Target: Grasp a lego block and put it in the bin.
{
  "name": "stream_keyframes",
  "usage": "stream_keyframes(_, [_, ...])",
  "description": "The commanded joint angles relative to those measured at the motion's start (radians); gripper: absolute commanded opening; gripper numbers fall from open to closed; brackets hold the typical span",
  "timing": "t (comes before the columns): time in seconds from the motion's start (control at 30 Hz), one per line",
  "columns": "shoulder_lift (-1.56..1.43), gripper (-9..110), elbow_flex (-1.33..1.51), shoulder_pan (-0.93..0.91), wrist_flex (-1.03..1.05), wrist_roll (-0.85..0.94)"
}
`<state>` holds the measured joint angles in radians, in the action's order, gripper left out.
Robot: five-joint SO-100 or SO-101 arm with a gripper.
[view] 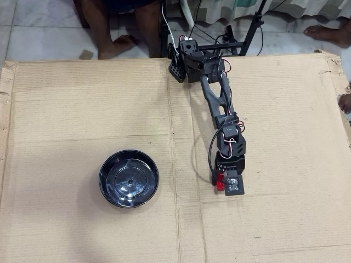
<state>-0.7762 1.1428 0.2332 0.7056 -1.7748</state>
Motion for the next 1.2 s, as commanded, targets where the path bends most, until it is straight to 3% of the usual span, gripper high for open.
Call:
stream_keyframes(0.0, [0.008, 25, -0.041, 0.000, -0.008, -0.008])
stream_keyframes(0.3, [0.023, 0, -0.049, -0.017, -0.006, -0.003])
stream_keyframes(1.17, [-0.244, 0, -0.040, -0.118, 0.008, 0.012])
